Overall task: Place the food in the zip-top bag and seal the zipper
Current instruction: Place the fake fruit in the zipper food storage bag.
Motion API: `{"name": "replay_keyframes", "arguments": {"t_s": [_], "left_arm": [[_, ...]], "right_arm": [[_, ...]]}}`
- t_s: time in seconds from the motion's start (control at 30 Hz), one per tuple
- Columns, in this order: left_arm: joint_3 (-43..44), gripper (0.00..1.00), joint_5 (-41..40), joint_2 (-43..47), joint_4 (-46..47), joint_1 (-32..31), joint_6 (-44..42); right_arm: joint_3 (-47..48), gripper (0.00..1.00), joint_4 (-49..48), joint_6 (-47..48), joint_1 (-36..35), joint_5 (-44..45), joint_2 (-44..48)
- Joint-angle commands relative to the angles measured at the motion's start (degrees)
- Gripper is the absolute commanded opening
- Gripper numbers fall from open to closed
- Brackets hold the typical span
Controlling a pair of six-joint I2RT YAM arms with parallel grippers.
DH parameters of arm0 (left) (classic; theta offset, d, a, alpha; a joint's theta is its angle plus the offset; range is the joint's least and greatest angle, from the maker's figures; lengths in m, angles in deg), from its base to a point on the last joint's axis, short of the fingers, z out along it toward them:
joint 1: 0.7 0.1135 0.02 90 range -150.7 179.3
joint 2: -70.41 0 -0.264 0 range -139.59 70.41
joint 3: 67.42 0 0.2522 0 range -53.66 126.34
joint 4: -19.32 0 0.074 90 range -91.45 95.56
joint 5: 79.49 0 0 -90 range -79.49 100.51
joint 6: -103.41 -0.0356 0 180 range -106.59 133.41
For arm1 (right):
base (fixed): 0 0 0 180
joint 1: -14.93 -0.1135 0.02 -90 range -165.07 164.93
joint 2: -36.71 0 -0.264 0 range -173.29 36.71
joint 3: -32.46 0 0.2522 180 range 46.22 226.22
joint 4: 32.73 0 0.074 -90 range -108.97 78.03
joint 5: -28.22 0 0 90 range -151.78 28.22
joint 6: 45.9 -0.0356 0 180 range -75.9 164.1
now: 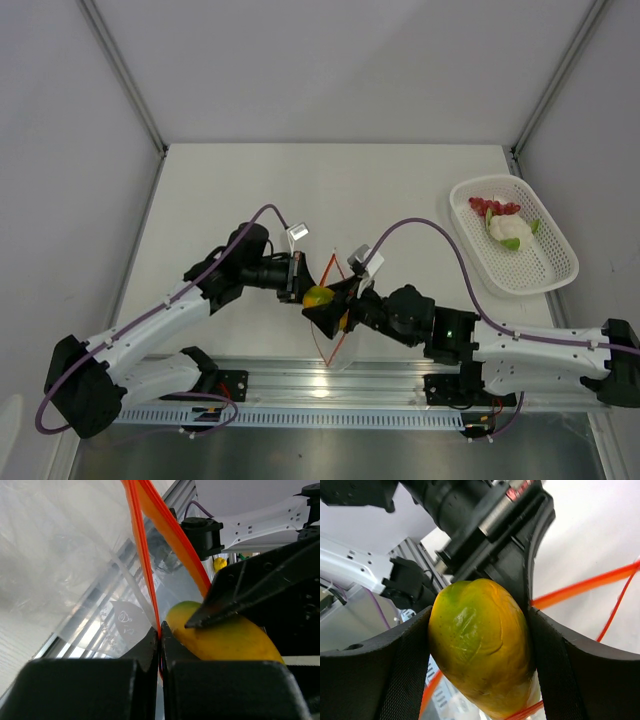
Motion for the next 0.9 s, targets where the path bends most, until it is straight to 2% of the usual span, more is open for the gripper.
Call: {"name": "replay_keyframes", "arguments": {"t_s": [0.0,0.07,0.13,0.17,0.2,0.23,0.33,0.5,0.7,0.87], "left_arm": [[-0.73,0.00,2.77,0.29,5.00,-0.48,1.98],[-0.91,0.01,2.95,0.02,5.27,-0.48,2.16],[-0.91,0.01,2.51,-0.07,5.36,-0.39,1.99],[-0.99,0.01,2.42,-0.15,5.36,-0.48,1.99],[-1.00,0.01,2.59,-0.24,5.36,-0.48,1.90],[-1.17,0.01,2.59,-0.15,5.36,-0.39,1.90],[-1.26,0.01,2.59,0.20,5.53,-0.39,1.90],[-1.61,0.01,2.59,0.99,5.45,-0.39,1.99],[-0.39,0.01,0.84,2.13,2.03,-0.39,0.32],[0.59,0.01,-0.48,3.10,-0.18,-0.39,-0.82]], "right_arm": [[-2.29,0.08,-3.42,0.36,-0.44,2.53,3.50],[-2.91,0.13,-2.72,0.36,-0.44,3.24,4.57],[-3.61,0.23,-2.11,0.36,-0.44,3.94,5.80],[-3.62,0.41,-1.32,0.36,-0.44,4.20,6.15],[-3.53,0.48,-0.88,0.19,-0.44,4.55,6.41],[-3.18,0.66,-0.44,0.10,-0.53,4.65,6.50],[-1.87,0.82,1.32,-0.51,-0.44,5.09,6.15],[0.51,0.85,4.22,-1.31,-0.44,5.79,4.75],[4.64,0.85,11.75,-4.20,-0.44,9.65,3.69],[7.19,0.83,17.49,-7.19,-0.44,13.78,6.32]]}}
